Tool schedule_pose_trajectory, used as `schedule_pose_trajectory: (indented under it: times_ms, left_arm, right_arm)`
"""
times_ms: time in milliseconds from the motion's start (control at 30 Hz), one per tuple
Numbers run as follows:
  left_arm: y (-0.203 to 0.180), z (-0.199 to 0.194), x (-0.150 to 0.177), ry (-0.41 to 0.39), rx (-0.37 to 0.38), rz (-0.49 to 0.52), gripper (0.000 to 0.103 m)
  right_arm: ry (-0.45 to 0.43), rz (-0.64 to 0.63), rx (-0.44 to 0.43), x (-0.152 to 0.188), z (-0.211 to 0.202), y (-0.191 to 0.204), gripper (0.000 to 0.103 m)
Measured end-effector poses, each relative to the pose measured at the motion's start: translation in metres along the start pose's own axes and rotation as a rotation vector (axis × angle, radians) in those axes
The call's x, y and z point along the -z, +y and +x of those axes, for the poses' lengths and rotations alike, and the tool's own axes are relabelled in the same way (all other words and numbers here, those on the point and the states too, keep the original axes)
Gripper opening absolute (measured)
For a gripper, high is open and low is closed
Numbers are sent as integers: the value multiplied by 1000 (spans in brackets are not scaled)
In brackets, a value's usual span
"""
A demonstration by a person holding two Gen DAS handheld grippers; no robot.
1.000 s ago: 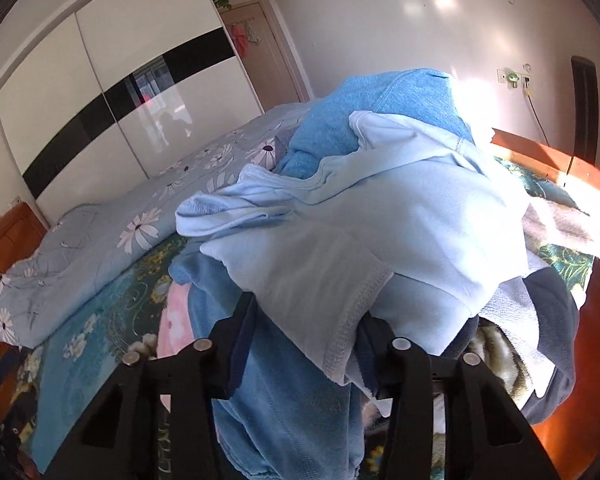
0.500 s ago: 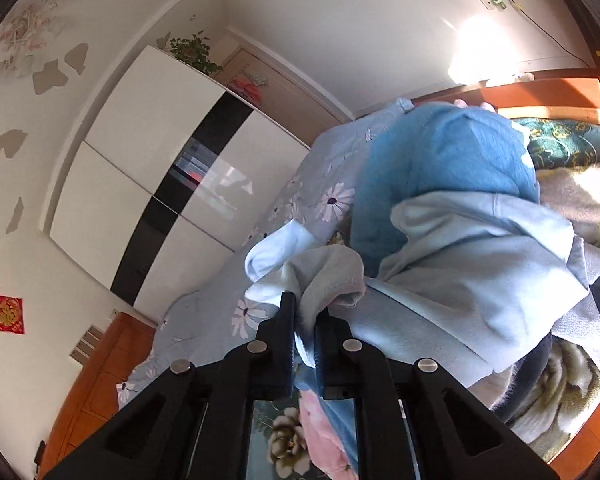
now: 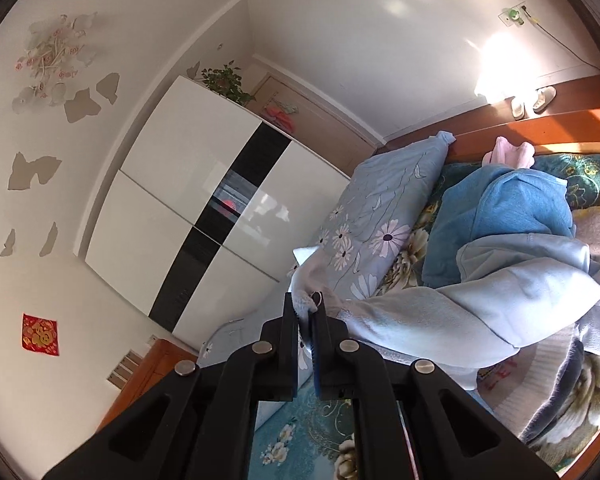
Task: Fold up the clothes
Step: 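Grasp the light blue shirt on the clothes pile with the right gripper, then lift the light blue shirt with the right gripper and drop it onto the bed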
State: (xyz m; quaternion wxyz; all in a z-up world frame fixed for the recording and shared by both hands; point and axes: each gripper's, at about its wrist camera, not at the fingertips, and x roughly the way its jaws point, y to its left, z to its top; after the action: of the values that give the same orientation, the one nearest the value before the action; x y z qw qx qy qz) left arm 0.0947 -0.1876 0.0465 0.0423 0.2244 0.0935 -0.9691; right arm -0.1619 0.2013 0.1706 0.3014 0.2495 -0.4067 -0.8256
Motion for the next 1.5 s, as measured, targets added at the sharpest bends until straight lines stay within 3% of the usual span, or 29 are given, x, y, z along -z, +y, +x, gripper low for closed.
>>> schedule_pose_trajectory:
  times_ms: [500,833,967,1133,1367,1500]
  left_arm:
    - [24,-7,-7,-8,-43,-53,103]
    - [16,2,-12,2,-24,-51,103]
    - [16,-3,-10,8,5,-68,103]
    - [22,-16,-6,12,31,-96,103]
    - [69,-73,1,-55,-42,-150,103]
    - [113,-116,11,-96,-124,-198,103]
  right_arm:
    - [-94,-65,-56,-60,3,81,6]
    - [-163,-193,-144,-80,-36,152,6]
    - [-144,-295,-178,-67,-51,197,6]
    - [-18,-392,-266,-24,-39,245,6]
    - [187,-487,-440,68,6,330,6]
    - [304,-496,-555,129,36,380,6]
